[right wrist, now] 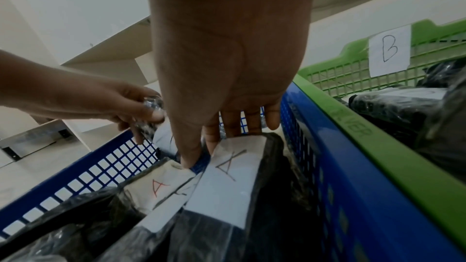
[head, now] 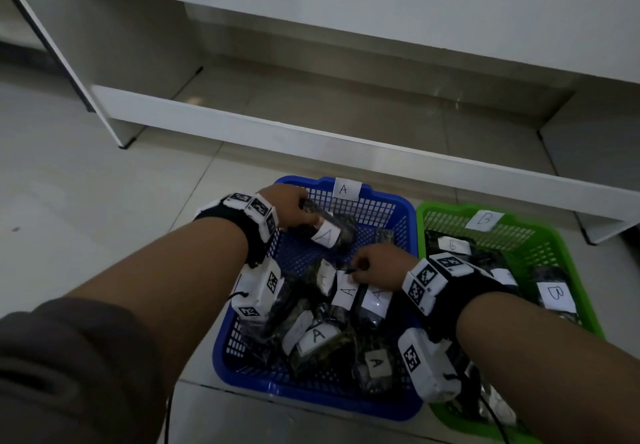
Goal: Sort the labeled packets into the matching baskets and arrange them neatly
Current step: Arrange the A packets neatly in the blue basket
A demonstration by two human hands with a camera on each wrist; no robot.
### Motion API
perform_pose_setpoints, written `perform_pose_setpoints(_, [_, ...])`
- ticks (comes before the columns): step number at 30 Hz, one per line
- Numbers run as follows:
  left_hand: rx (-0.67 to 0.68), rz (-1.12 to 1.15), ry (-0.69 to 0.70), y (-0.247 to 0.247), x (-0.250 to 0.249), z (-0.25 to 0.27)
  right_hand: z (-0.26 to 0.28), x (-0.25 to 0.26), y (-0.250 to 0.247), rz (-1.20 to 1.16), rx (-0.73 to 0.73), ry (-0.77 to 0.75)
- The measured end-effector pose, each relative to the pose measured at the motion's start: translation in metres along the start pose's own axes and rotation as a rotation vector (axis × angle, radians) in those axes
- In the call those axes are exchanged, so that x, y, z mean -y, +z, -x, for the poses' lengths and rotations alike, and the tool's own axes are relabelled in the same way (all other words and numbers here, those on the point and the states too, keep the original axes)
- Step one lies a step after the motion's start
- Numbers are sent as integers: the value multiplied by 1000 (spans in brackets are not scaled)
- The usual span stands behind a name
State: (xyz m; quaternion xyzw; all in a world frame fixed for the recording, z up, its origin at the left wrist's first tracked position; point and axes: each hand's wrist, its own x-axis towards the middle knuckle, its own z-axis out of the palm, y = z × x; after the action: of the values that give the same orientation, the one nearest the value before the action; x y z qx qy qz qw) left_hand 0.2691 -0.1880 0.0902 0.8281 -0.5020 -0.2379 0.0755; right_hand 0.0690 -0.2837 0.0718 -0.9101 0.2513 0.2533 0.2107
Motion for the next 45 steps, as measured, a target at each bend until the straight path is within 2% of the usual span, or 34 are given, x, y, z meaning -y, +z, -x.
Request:
perform_pose_setpoints(2, [7,-79,-34,2,5,5,0,0,4,44,-21,4])
perform_pose_setpoints(6, [43,-434,-15,19,11,12,-4,7,10,123,-122,14])
perform_pose_setpoints(9, [-19,-564,-32,31,10,14,-9,13,8,163,-263,58])
perform_pose_setpoints(12, [-168,-548,14,38,9,12,-10,8,-6,98,-436,119])
perform_pose_setpoints(13, [-161,-519,44,39,8,11,-10,4,-10,33,-458,123])
perform_pose_setpoints(15, [-41,-478,98,38,7,11,-10,-2,-14,-57,-458,106])
perform_pose_setpoints(17, [49,-526,126,39,8,13,-10,-5,-12,-16,-439,115])
perform_pose_setpoints(20, [28,-553,161,41,8,16,-9,-8,-10,122,-401,224])
perform_pose_setpoints(22, [16,-522,192,40,6,17,-8,-14,-13,123,-433,276])
perform_pose_setpoints(24, [8,-437,238,37,0,17,-7,-22,-19,53,-494,271])
perform_pose_setpoints(26, [70,-335,225,36,-8,16,-6,-30,-24,-17,-514,233])
perform_pose_setpoints(28, [156,-315,173,40,-14,15,-6,-35,-26,-16,-506,215])
perform_pose_setpoints(30, [180,-347,163,44,-16,13,-4,-37,-24,60,-462,216])
perform_pose_setpoints(32, [146,-330,179,46,-13,13,-3,-36,-19,177,-412,188])
perform_pose_setpoints(36, [96,-254,232,41,-3,11,-1,-30,-12,331,-428,145])
perform_pose_setpoints(38, [31,-240,238,39,1,11,-4,-33,-13,345,-348,180])
perform_pose_setpoints(41, [-16,-367,247,36,7,13,-7,-40,-16,415,-190,240])
perform_pose_setpoints(45, [44,-518,236,46,14,15,-10,-39,-6,371,-167,226])
